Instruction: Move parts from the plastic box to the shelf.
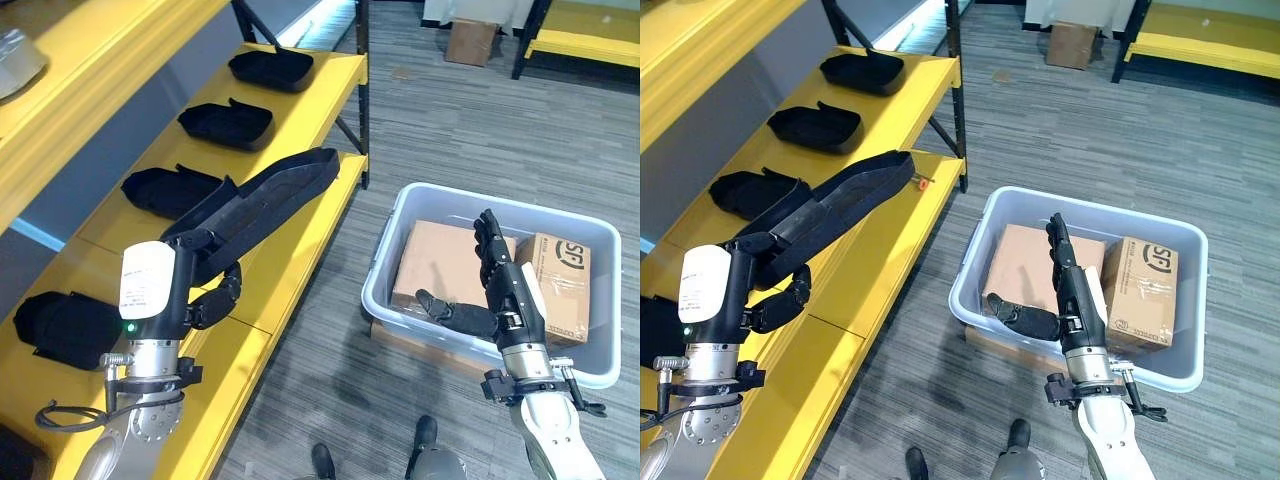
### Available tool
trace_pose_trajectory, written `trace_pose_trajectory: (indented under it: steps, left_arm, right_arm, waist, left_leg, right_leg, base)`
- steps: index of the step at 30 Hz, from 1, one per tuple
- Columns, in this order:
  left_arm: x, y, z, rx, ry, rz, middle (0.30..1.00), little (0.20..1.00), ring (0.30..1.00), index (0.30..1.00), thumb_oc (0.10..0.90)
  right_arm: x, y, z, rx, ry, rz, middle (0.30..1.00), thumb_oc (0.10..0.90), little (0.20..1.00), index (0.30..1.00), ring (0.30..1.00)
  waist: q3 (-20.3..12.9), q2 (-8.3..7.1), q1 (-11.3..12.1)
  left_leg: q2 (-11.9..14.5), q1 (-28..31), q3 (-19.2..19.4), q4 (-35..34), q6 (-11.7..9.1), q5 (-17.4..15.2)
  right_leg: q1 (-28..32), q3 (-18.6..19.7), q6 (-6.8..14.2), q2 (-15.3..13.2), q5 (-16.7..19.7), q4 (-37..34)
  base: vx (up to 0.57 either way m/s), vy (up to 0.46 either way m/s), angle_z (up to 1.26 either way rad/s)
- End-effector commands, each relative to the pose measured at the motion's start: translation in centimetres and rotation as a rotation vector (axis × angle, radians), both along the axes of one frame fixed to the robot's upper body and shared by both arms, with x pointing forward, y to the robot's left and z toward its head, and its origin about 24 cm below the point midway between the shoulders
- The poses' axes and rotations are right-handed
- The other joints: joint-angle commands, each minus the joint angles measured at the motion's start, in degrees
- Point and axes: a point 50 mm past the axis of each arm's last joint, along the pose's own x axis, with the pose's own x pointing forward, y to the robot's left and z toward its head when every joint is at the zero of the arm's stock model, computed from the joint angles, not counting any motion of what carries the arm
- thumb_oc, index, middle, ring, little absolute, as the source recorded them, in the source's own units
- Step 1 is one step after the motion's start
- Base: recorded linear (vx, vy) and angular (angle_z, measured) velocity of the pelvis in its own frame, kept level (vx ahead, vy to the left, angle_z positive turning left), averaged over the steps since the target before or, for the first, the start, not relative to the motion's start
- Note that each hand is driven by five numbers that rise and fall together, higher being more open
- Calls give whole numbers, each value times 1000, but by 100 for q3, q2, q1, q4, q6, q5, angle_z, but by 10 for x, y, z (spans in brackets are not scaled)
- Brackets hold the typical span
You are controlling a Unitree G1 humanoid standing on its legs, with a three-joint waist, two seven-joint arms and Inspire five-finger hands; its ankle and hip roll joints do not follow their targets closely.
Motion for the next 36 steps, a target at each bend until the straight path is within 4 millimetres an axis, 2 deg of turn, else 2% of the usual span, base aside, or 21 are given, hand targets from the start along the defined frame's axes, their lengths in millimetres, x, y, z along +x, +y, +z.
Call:
trace_pose_trajectory:
  steps: [1,9,12,13,17,18,19,20,21,22,23,24,27,29,30,32,33,34,36]
  left_arm:
    - [-4,3,59,38,-370,23,300,300,300,300,400]
    - [-7,9,62,44,-397,62,300,300,300,300,400]
    - [-7,9,61,45,-388,57,300,300,300,300,400]
    - [-6,10,59,52,-376,65,300,300,300,300,400]
    - [-8,12,55,40,-362,86,300,300,300,300,400]
    - [-8,13,55,40,-370,103,300,300,300,300,400]
    - [-6,13,56,46,-371,91,300,300,300,300,400]
    - [-6,13,56,46,-372,91,300,300,300,300,400]
    - [-4,12,57,47,-369,83,300,300,300,300,400]
    - [2,7,56,29,-357,42,300,300,300,300,400]
    - [2,7,56,28,-357,41,300,300,300,300,400]
    - [5,4,55,12,-342,17,300,300,300,300,400]
    - [8,-1,52,3,-304,-9,300,300,300,300,400]
    - [9,-1,48,-16,-282,-2,300,300,300,300,400]
    - [9,-1,46,-25,-274,-3,300,300,300,300,400]
    - [8,-1,46,-25,-273,-5,300,300,300,300,400]
    - [8,-1,46,-25,-273,-4,300,300,300,300,400]
    - [4,2,44,-39,-271,14,300,300,300,300,400]
    - [4,1,44,-44,-268,11,300,300,300,300,400]
  right_arm:
    - [-1,15,38,17,-237,85,1000,900,1000,1000,1000]
    - [5,21,39,25,-236,108,1000,900,1000,1000,1000]
    - [5,21,38,27,-237,100,1000,900,1000,1000,1000]
    - [4,20,37,16,-231,90,1000,900,1000,1000,1000]
    - [3,21,34,-7,-221,81,1000,900,1000,1000,1000]
    - [2,19,31,-13,-206,65,1000,900,1000,1000,1000]
    - [3,19,28,-10,-193,56,1000,900,1000,1000,1000]
    - [4,19,28,-10,-194,56,1000,900,1000,1000,1000]
    - [4,19,27,-5,-190,55,1000,900,1000,1000,1000]
    - [4,16,25,-3,-179,50,1000,900,1000,1000,1000]
    - [4,15,26,-3,-179,50,1000,900,1000,1000,1000]
    - [2,13,25,-2,-168,52,1000,900,1000,1000,1000]
    - [-2,6,23,-13,-148,27,1000,900,1000,1000,1000]
    - [-7,1,22,2,-146,10,1000,900,1000,1000,1000]
    - [-8,1,19,-4,-130,10,1000,900,1000,1000,1000]
    - [-7,2,21,-14,-136,19,1000,900,1000,1000,1000]
    - [-7,2,21,-14,-136,19,1000,900,1000,1000,1000]
    - [-6,3,20,-13,-132,27,1000,900,1000,1000,1000]
    - [-6,3,20,-15,-128,26,1000,900,1000,1000,1000]
  waist:
    - [-515,-185,8]
    - [-546,-439,236]
    - [-526,-549,324]
    - [-519,-605,357]
    - [-497,-651,390]
    - [-471,-662,397]
    - [-353,-652,296]
    - [-352,-661,309]
    - [-320,-632,227]
    - [-302,-570,-25]
    - [-307,-568,-10]
    - [-315,-562,-109]
    - [-389,-584,-230]
    - [-427,-652,-265]
    - [-444,-666,-224]
    - [-480,-711,-217]
    - [-482,-707,-216]
    - [-563,-731,-127]
    - [-594,-738,-114]
  left_leg:
    - [-52,617,311,-206,-17,-395]
    - [-223,516,155,-201,71,-483]
    - [-353,501,53,-177,155,-516]
    - [-480,517,-33,-175,244,-560]
    - [-641,540,-136,-182,368,-608]
    - [-728,537,-209,-180,450,-622]
    - [-782,504,-270,-158,555,-522]
    - [-788,500,-256,-160,555,-519]
    - [-773,494,-385,-159,580,-482]
    - [-772,466,-744,-199,619,-364]
    - [-765,451,-731,-202,609,-353]
    - [-762,436,-872,-206,605,-296]
    - [-819,385,-1249,-206,626,-238]
    - [-890,315,-1413,-196,607,-187]
    - [-899,298,-1510,-188,573,-164]
    - [-909,259,-1549,-196,562,-130]
    - [-905,261,-1544,-196,561,-132]
    - [-881,223,-1443,-195,537,-138]
    - [-875,227,-1409,-193,537,-152]
  right_leg:
    - [-31,-44,589,-373,436,-420]
    - [119,-148,790,-538,836,-648]
    - [212,-190,873,-635,1011,-704]
    - [262,-226,954,-756,1158,-687]
    - [298,-222,988,-890,1261,-664]
    - [276,-146,987,-986,1240,-501]
    - [102,342,819,-950,1139,-86]
    - [71,367,815,-959,1124,-52]
    - [-11,860,739,-753,984,33]
    - [-238,2194,567,129,546,336]
    - [-278,2208,550,138,539,372]
    - [-299,2583,457,578,242,513]
    - [-189,2911,268,1153,-306,631]
    - [-60,3185,139,1405,-323,127]
    - [16,3215,209,1313,-297,28]
    - [143,3258,183,1367,-206,-215]
    - [164,3262,183,1370,-181,-258]
    - [313,3161,208,1297,-66,-638]
    - [385,3215,201,1304,-32,-750]
  base:
    - [1,52,10]
    - [-10,68,12]
    - [-23,138,23]
    - [-22,177,28]
    - [-18,195,31]
    - [-88,291,31]
    - [-91,289,41]
    - [-92,197,65]
    - [6,149,67]
    - [3,142,65]
    - [31,138,110]
    - [18,80,133]
    - [66,37,94]
    - [44,-42,88]
    - [16,-55,60]
    - [9,-55,35]
    - [28,-79,22]
    - [36,-68,12]
    - [6,-71,-1]
